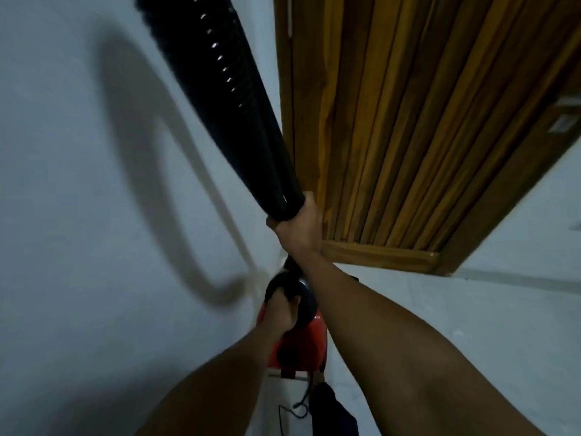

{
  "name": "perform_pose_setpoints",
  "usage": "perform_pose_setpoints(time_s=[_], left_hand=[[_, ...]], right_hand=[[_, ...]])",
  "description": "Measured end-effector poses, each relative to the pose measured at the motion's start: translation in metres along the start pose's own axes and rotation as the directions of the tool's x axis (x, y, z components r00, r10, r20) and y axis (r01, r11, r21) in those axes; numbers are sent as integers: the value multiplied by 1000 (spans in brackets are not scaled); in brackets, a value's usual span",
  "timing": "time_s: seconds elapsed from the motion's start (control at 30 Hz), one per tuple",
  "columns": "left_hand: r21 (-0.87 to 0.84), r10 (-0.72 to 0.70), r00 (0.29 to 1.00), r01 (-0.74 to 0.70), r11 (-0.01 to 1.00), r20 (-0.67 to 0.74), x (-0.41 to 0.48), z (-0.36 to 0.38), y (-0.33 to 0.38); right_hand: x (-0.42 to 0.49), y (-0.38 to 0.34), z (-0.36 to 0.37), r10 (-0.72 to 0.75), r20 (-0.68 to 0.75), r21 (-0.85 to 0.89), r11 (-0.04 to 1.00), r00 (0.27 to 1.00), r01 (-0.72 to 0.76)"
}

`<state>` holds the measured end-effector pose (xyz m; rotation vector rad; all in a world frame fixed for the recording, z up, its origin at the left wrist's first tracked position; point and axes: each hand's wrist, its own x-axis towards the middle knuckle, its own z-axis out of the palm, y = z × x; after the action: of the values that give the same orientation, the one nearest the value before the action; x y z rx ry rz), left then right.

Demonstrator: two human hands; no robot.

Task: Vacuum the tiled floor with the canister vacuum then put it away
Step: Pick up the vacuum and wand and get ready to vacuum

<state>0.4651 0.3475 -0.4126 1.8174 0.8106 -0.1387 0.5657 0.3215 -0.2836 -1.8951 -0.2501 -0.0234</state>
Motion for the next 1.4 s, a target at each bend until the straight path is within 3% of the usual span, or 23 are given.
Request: perform_pose_setpoints(time_s=[0.03, 0.17, 0.27, 0.37, 0.5, 0.67, 0.9, 1.4], left_hand=[[123, 62, 998, -57, 991, -33, -24, -6, -1], [185, 182, 982, -171, 968, -48, -113, -29, 9], [-1, 130, 991, -130, 991, -5, -152, -28, 0], [-197, 167, 983, -178, 964, -73, -175, -16, -29], [-205, 161, 987, -158, 966, -2, -233, -14, -53], [-187, 257, 963, -268, 945, -80, -352, -5, -73], [-114, 200, 973, -214, 970, -119, -527, 24, -126], [7, 211, 974, -211, 977, -79, -767, 57, -242]], right_hand=[[-22, -16, -13, -29, -6, 8, 1000, 1000, 29], [-87, -73, -57, -76, -51, 33, 996, 996, 78], [-133, -104, -87, -72, -57, 57, 996, 996, 75], [-178, -122, -111, -78, -62, 56, 995, 995, 82], [-239, -138, -142, -96, -49, 43, 994, 994, 98], [-330, -154, -182, -143, -26, 86, 986, 989, 145], [-490, -159, -260, -179, 11, 137, 975, 984, 175], [-726, -144, -339, -80, 40, 176, 982, 996, 72]])
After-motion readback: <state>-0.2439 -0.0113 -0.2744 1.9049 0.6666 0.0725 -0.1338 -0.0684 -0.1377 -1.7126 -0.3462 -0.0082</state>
